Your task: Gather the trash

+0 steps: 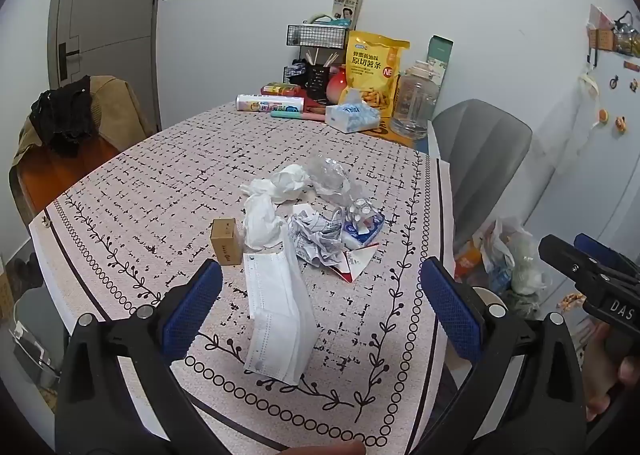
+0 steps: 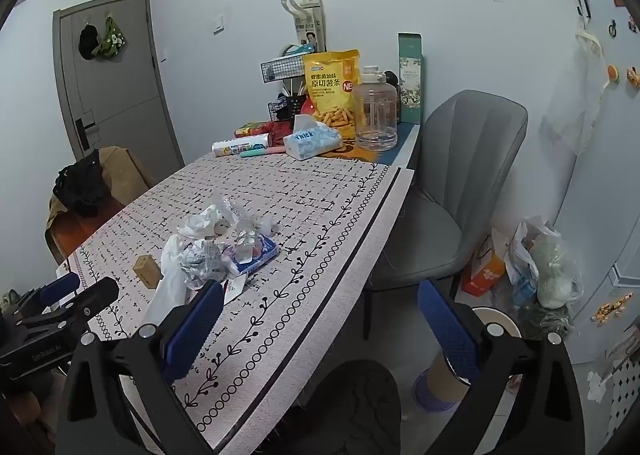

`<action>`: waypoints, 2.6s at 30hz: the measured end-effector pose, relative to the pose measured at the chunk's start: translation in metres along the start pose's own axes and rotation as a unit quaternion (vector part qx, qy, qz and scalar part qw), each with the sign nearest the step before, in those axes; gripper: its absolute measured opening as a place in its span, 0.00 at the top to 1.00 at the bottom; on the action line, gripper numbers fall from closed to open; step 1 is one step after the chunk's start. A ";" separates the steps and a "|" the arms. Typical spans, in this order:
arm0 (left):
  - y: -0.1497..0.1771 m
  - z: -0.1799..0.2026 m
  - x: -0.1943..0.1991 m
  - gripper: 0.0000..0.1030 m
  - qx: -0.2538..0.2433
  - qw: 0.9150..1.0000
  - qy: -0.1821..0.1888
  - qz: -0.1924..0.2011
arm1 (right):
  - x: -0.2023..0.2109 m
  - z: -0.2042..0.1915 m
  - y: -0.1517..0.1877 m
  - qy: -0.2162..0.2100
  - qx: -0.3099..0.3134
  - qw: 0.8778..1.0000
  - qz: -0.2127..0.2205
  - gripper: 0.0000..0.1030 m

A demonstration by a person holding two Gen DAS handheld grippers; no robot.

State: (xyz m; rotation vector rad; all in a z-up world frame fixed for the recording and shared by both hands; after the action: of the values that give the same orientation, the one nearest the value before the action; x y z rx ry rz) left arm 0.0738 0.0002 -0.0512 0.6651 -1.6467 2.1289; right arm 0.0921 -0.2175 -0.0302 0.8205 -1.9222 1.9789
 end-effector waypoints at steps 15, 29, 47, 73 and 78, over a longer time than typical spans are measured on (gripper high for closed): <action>-0.002 0.006 0.003 0.04 0.001 1.000 0.013 0.004 | 0.002 0.006 0.002 0.006 -0.002 1.000 0.006 0.07; -0.004 0.002 0.004 0.04 0.007 1.000 0.015 0.009 | 0.010 0.006 -0.004 0.025 0.017 0.999 0.018 0.07; -0.010 -0.007 0.010 0.04 0.013 1.000 0.021 0.015 | 0.019 -0.001 -0.015 0.028 0.039 0.998 0.032 0.07; -0.008 -0.016 0.012 0.04 0.022 0.999 0.024 0.020 | 0.017 -0.004 -0.017 0.013 0.040 0.998 0.035 0.07; -0.007 -0.016 0.013 0.04 0.023 0.999 0.023 0.021 | 0.017 -0.003 -0.015 0.013 0.039 0.999 0.035 0.07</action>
State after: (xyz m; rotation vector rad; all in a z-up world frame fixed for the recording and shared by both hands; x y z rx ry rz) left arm 0.0645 0.0176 -0.0416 0.5941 -1.6049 2.2021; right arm 0.0858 -0.2165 -0.0082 0.7530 -1.8946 2.1064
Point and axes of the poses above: each gripper's, at about its wrist camera, not at the fingertips, and x roughly against the way its jaws point, z to its right, y to its underside, the point moved 9 cm from there along -x, roughly the way its jaws point, and after that the axes turned 6 degrees about x, right-handed, at the moved point
